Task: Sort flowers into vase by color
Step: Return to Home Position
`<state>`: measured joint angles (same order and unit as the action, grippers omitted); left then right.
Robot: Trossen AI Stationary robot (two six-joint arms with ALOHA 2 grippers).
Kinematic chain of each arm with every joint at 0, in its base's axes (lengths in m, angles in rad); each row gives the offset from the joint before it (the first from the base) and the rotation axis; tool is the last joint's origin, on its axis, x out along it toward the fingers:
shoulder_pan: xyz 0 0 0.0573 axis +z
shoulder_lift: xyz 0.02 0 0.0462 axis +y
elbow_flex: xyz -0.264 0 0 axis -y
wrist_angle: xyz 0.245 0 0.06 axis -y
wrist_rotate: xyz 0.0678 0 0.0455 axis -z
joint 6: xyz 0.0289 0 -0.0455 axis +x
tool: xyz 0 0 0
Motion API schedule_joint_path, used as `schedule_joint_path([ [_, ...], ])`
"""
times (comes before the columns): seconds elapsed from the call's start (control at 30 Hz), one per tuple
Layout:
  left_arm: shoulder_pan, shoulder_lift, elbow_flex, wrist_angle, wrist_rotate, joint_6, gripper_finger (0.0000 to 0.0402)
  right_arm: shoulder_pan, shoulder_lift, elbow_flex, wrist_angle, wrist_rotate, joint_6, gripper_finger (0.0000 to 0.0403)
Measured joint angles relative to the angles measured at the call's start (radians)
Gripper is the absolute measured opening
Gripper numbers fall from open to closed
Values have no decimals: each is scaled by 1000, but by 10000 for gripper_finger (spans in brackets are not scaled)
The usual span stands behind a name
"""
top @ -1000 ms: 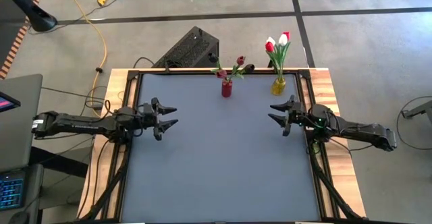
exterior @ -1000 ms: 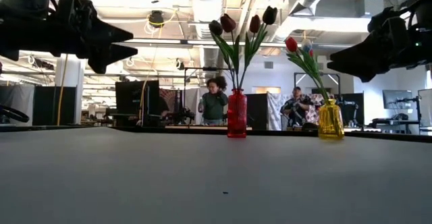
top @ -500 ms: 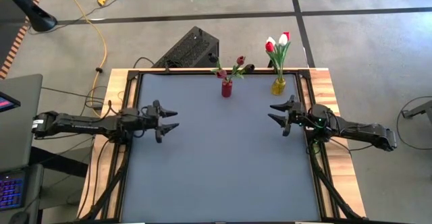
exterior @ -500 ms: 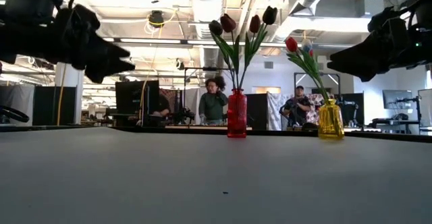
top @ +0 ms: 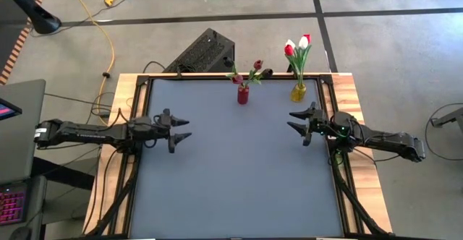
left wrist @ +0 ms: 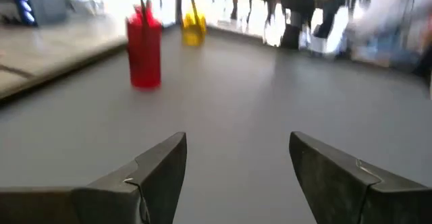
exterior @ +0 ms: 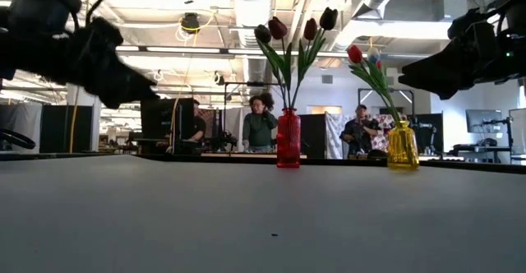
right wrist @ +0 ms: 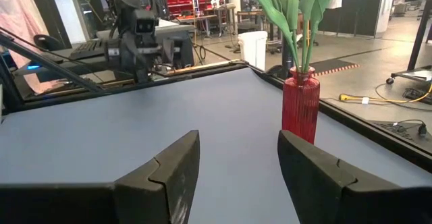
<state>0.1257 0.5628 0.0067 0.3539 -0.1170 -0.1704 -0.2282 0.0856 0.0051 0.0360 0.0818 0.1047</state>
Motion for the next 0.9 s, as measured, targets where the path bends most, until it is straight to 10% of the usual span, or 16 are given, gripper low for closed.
schedule_joint_path([
  [0.37,0,0,0,176,-26,-326,251,0,0,0,1,0,0,225],
  [0.9,-31,-159,16,-34,-157,18,251,0,0,-1,2,0,1,225],
])
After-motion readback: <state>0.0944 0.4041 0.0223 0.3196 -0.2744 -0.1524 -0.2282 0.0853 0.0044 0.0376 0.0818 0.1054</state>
